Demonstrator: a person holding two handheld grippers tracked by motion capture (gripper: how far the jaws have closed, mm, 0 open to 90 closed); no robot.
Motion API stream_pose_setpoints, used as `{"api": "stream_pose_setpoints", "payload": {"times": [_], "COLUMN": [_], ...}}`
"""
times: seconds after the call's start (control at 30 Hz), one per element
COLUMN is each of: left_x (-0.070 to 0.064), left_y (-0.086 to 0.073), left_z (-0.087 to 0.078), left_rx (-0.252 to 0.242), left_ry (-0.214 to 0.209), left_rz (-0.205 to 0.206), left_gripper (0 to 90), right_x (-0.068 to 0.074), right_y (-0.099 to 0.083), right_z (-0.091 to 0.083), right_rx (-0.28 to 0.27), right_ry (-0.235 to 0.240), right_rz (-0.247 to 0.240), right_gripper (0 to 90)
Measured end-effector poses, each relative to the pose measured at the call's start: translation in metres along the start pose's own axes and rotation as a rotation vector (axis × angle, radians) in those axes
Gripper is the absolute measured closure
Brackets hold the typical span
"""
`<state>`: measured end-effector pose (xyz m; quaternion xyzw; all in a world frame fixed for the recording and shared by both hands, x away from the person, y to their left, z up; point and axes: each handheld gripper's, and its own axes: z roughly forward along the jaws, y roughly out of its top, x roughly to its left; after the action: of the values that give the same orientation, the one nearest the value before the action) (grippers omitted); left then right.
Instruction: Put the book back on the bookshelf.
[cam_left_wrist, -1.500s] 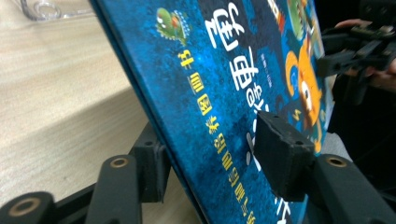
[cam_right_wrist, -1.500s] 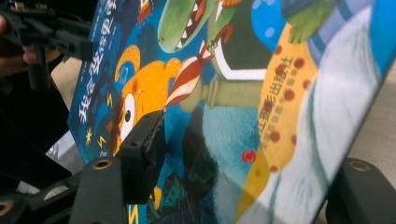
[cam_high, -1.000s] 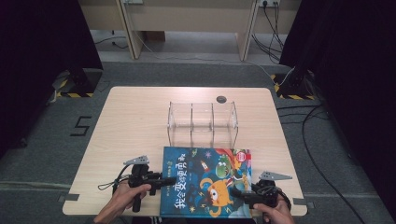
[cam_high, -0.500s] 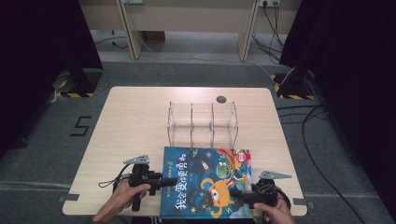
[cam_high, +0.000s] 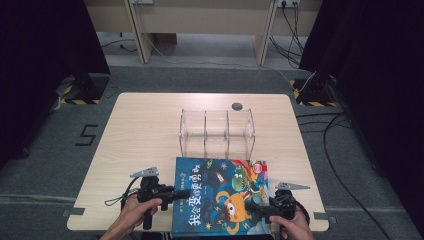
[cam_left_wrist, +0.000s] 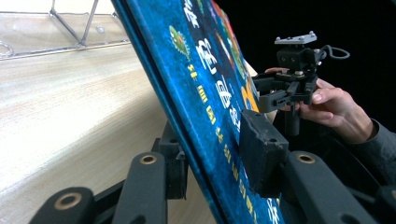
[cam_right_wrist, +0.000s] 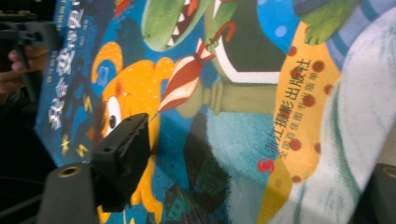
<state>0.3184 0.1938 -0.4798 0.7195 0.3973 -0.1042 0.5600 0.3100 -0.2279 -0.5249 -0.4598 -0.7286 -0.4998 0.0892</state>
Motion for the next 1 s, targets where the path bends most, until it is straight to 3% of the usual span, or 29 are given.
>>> {"api": "stream_pose_setpoints", "payload": {"times": [0.23,0.4,0.47,0.57,0.73,1.0], "left_x": [-0.004,-0.006,-0.006,-0.005,-0.008,-0.008], "left_y": [0.0,0.0,0.0,0.0,0.0,0.001], "left_z": [-0.002,-0.004,-0.005,-0.006,-0.007,-0.007], "left_rx": [-0.002,-0.009,-0.021,-0.025,-0.032,-0.03], "left_ry": [0.004,0.018,0.02,0.035,0.049,0.057], "left_rz": [0.003,-0.024,-0.035,-0.046,-0.04,-0.042], "left_gripper": [63.0,62.5,62.2,61.3,60.8,60.4], "right_x": [-0.005,0.0,0.002,0.009,0.025,0.051], "right_y": [-0.001,0.0,-0.001,0.0,-0.003,-0.014], "right_z": [-0.006,-0.013,-0.015,-0.02,-0.019,-0.013], "right_rx": [-0.034,-0.045,-0.042,-0.086,-0.08,-0.081], "right_ry": [-0.024,-0.139,-0.163,-0.161,-0.213,-0.196], "right_rz": [0.049,-0.007,-0.031,-0.052,-0.158,-0.225], "right_gripper": [24.8,23.2,24.5,25.1,25.3,25.8]}}
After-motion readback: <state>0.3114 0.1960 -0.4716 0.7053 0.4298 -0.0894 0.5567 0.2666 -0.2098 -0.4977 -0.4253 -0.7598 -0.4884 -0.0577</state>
